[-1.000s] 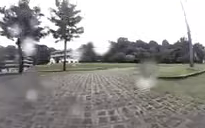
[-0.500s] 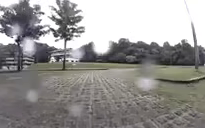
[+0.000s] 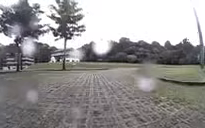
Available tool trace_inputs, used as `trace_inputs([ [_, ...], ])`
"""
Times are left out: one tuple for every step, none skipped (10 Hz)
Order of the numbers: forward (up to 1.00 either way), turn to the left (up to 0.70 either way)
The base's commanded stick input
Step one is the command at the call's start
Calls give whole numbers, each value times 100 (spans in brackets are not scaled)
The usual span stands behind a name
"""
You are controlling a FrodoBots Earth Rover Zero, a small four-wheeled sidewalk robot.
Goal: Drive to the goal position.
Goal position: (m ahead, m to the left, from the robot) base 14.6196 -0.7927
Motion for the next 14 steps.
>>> trace_inputs([
  [85,0],
  [85,0],
  [85,0],
  [85,0],
  [85,0],
  [85,0],
  [85,0],
  [85,0],
  [85,0],
  [85,0],
  [85,0],
  [85,0],
  [85,0],
  [85,0],
])
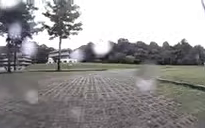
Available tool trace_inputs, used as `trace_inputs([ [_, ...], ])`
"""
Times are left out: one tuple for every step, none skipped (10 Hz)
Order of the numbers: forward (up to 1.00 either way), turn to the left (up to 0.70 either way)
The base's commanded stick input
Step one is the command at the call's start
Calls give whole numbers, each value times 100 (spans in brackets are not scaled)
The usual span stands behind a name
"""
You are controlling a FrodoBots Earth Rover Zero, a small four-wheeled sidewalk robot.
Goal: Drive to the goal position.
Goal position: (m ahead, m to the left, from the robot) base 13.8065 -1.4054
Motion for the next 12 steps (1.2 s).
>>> trace_inputs([
  [85,0],
  [85,0],
  [85,0],
  [85,0],
  [85,0],
  [85,0],
  [85,0],
  [85,0],
  [85,0],
  [85,0],
  [85,0],
  [85,0],
])
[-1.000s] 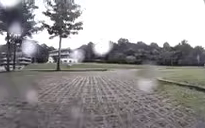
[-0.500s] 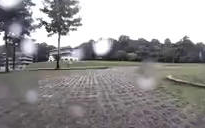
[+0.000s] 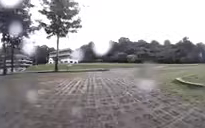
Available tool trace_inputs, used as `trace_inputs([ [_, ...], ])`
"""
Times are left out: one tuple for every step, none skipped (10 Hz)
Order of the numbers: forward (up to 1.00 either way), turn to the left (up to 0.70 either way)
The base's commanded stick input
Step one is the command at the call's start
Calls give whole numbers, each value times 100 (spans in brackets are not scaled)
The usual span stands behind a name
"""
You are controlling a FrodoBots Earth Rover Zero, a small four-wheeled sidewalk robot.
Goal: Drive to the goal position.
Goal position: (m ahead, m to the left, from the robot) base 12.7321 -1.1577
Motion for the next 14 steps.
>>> trace_inputs([
  [85,0],
  [85,0],
  [85,0],
  [85,0],
  [85,0],
  [85,0],
  [85,0],
  [85,0],
  [85,0],
  [85,0],
  [85,0],
  [85,0],
  [85,0],
  [85,0],
])
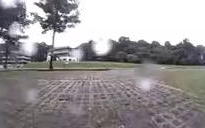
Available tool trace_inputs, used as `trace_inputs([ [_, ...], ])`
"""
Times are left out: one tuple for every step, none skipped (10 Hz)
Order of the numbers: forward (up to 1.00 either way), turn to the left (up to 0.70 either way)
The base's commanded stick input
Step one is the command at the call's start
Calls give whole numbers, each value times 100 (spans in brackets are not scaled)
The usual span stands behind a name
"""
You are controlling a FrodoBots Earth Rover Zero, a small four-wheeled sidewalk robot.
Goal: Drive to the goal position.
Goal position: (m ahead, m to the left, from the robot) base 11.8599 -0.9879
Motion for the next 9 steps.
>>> trace_inputs([
  [85,0],
  [85,0],
  [85,0],
  [85,0],
  [85,0],
  [85,0],
  [85,0],
  [85,0],
  [85,0],
])
